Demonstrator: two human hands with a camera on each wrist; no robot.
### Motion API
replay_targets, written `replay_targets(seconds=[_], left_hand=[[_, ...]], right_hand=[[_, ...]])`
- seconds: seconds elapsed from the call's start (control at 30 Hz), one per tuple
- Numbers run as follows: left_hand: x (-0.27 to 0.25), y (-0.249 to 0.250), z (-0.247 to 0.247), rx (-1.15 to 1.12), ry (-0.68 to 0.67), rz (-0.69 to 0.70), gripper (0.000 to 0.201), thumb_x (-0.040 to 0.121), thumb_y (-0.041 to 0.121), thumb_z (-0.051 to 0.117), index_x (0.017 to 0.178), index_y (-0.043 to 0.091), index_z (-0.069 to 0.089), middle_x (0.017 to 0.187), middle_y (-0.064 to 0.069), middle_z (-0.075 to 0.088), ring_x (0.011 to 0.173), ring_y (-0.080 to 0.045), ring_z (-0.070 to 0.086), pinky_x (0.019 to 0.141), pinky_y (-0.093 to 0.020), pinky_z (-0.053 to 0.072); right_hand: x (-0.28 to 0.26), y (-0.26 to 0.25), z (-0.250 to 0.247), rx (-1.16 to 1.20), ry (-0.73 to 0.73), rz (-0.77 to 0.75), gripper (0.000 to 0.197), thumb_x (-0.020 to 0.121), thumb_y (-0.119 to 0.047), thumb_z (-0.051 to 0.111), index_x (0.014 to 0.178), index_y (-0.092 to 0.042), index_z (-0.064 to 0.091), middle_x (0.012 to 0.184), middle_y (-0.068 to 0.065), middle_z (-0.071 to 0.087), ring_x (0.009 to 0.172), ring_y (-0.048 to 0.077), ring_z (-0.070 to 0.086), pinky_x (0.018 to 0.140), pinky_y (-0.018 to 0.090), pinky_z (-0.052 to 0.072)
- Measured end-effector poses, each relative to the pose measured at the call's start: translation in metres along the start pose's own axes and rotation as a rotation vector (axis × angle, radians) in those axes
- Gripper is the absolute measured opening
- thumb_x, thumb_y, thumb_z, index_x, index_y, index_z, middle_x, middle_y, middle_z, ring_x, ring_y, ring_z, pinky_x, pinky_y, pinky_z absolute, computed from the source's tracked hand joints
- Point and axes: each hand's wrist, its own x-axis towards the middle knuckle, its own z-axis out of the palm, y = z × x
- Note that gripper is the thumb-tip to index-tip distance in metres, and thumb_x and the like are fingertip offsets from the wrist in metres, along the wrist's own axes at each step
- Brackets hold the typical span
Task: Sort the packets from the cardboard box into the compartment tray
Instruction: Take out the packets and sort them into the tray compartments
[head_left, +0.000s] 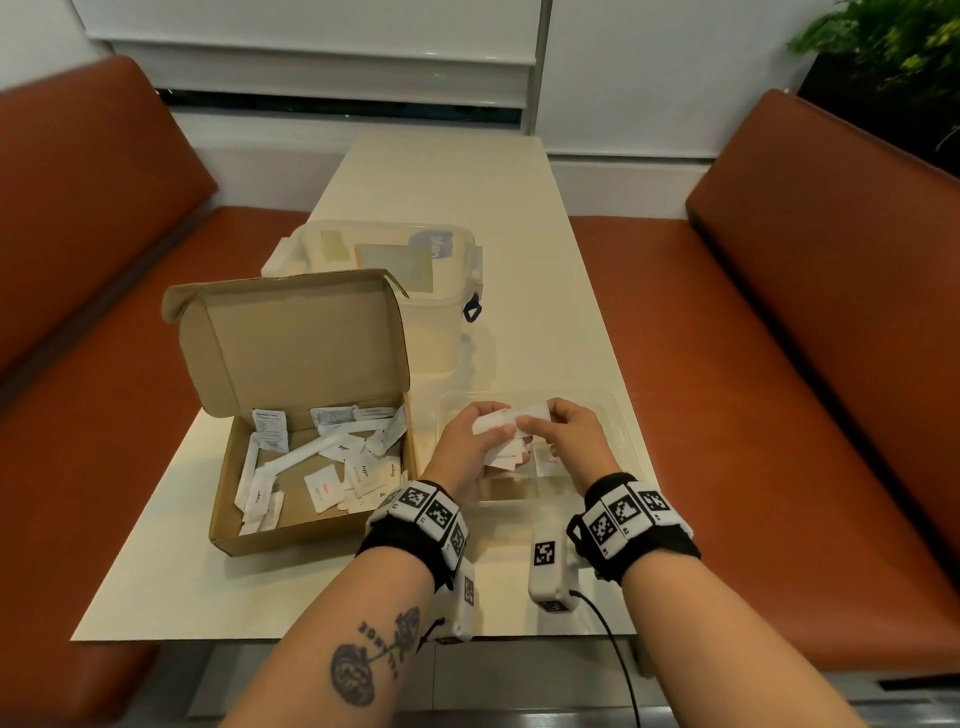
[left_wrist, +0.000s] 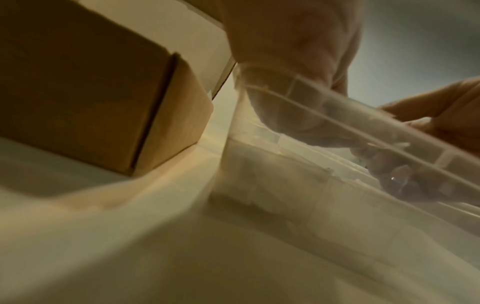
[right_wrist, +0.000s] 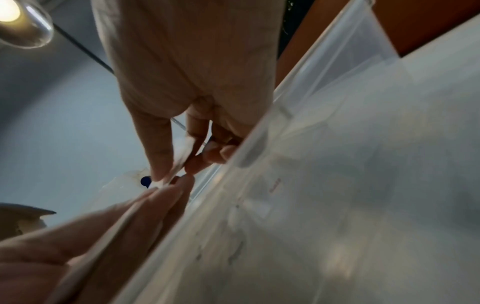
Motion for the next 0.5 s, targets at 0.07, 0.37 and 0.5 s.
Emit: replay_targets(seconds=[0.07, 0.37, 0.5], left_hand=[[0.000, 0.000, 0.000, 0.024, -0.004, 0.001, 0.018, 0.088, 0.000, 0.061, 0.100, 0.013, 0.058, 0.104, -0.019, 0.063, 0.090, -0.033, 0.066, 0.080, -0.050, 0.057], [0.001, 0.002, 0.002, -0.069, 0.045, 0.036, 0.020, 0.095, -0.001, 0.046, 0.108, 0.013, 0.052, 0.100, -0.018, 0.065, 0.085, -0.026, 0.067, 0.068, -0.036, 0.058], [0.000, 0.003, 0.004, -0.115, 0.045, 0.074, 0.021, 0.095, -0.005, 0.044, 0.109, 0.010, 0.050, 0.100, -0.019, 0.062, 0.085, -0.025, 0.066, 0.063, -0.032, 0.059]], right_hand=[[0.002, -0.003, -0.003, -0.029, -0.017, -0.019, 0.010, 0.080, -0.010, 0.071, 0.087, -0.016, 0.066, 0.070, 0.001, 0.058, 0.056, 0.005, 0.055, 0.050, 0.014, 0.040], [0.007, -0.004, -0.035, -0.375, 0.017, -0.034, 0.009, 0.077, -0.013, 0.076, 0.073, -0.015, 0.068, 0.072, 0.002, 0.068, 0.069, 0.013, 0.060, 0.072, 0.027, 0.049], [0.006, 0.002, -0.043, -0.587, -0.032, -0.016, 0.009, 0.073, -0.024, 0.080, 0.073, -0.017, 0.074, 0.087, -0.004, 0.068, 0.086, 0.009, 0.059, 0.076, 0.026, 0.042]])
